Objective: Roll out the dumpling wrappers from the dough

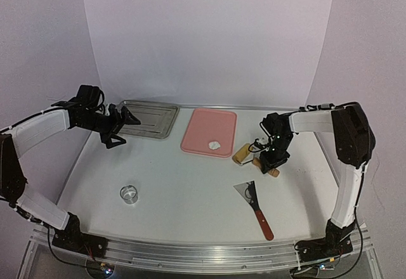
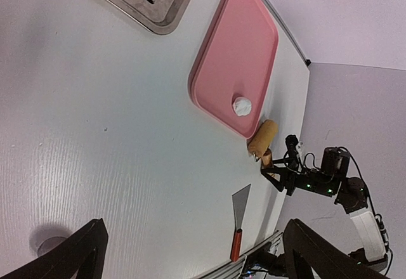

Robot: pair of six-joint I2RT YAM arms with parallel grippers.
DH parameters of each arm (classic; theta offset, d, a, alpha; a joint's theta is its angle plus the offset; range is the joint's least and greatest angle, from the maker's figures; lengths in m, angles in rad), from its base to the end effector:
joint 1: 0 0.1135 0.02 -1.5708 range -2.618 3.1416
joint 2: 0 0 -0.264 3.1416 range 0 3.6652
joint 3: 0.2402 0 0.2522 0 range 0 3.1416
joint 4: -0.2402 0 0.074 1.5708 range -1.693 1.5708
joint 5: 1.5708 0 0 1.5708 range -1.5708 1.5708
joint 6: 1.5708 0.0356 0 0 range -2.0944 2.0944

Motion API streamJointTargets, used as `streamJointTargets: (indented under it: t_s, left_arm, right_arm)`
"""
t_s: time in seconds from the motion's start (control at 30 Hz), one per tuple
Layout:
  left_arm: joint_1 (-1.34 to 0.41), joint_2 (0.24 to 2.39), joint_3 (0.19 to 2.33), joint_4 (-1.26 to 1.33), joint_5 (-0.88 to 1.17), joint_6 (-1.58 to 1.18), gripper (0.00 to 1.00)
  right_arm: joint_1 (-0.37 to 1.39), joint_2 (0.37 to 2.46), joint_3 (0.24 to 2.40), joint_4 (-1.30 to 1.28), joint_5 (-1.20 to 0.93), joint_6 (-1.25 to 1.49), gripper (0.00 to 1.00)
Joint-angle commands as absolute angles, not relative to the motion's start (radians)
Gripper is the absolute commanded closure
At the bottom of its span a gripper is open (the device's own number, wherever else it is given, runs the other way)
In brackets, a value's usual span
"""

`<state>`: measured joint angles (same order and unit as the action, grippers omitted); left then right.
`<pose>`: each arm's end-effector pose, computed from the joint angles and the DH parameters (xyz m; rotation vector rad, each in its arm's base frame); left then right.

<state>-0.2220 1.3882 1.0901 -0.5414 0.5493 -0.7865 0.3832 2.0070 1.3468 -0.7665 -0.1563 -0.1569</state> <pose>0.2822 -0.0828 0.2808 -0.4445 2.5173 -1.0971 0.3480 0.1463 0.1419 -0.8181 2.8919 0.2583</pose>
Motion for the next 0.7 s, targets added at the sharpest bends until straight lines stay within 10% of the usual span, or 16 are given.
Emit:
streamJointTargets:
  t_s: [0.0, 0.37, 0.67]
  left_arm:
    - [-0.236, 1.408, 1.112, -0.500, 0.584, -0.803, 0.03]
    - [-0.345, 1.449, 1.197, -0.459, 0.505, -0.936, 0.03]
    - [-0.572, 1.690, 1.417, -0.314, 0.508, -1.072, 0.04]
  right_arm:
    - [0.407, 1.991, 1.304, -0.730, -0.175, -0.135, 0.57]
    - [0.465, 1.857, 1.297, -0.696, -0.156, -0.002, 1.00]
    - [0.524, 1.727, 1.398, -0.696, -0.253, 0.181, 1.00]
